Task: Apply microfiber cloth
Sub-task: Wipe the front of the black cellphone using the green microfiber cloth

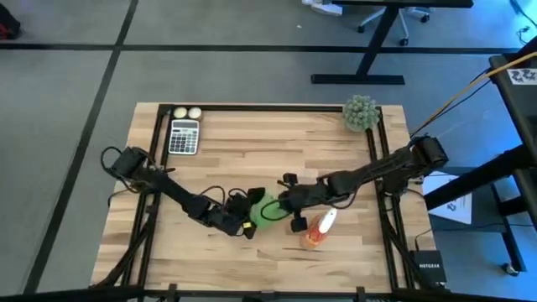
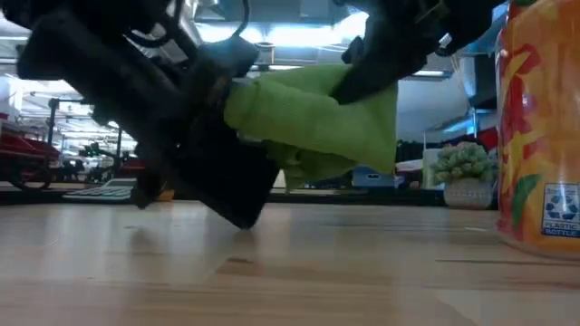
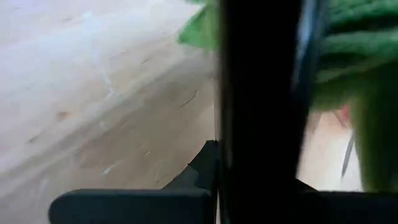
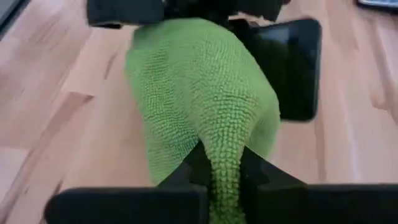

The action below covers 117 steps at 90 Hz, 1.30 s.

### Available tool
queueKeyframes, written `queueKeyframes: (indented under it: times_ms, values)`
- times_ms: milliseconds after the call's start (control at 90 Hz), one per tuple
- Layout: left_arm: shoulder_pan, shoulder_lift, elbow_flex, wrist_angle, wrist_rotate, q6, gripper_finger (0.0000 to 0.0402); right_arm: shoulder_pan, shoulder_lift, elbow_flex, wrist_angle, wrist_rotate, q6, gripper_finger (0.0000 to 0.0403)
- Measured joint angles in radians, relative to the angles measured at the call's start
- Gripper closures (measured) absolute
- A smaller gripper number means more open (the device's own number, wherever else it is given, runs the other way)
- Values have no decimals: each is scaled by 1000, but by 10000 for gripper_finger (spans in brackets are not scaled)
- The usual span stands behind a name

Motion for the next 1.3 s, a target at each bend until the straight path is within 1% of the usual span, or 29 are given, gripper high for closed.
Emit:
queueKeyframes:
  times_ms: [78, 167, 278, 378, 533, 611, 744, 878, 1111, 1300]
  values:
    - [0, 0, 0, -2, 3, 0, 385, -1, 1, 0, -24, 24, 3, 397]
    - [-1, 0, 0, -5, -5, 0, 371, -1, 0, 0, -25, 39, 3, 397]
    - [6, 3, -2, -20, -1, 9, 339, -2, 0, 0, -30, 42, 3, 397]
    - [7, 0, -3, -24, 8, 50, 306, -2, 0, 0, -33, 45, 3, 397]
    - [12, -25, -3, -35, 91, 103, 264, -2, 0, 1, -37, 46, 0, 396]
    - [14, -51, -2, -83, 135, 105, 253, -2, 0, 1, -38, 47, -1, 396]
    - [10, -108, -2, -210, 201, 103, 246, -2, 0, 2, -40, 76, -1, 396]
    - [-7, -149, -2, -305, 225, 100, 245, -2, 0, 2, -40, 81, -1, 396]
    - [-36, -196, -3, -355, 243, 141, 245, -2, 4, 2, -37, 82, 3, 396]
    - [-37, -245, -2, -359, 257, 244, 245, -2, 34, 3, -39, 80, 4, 396]
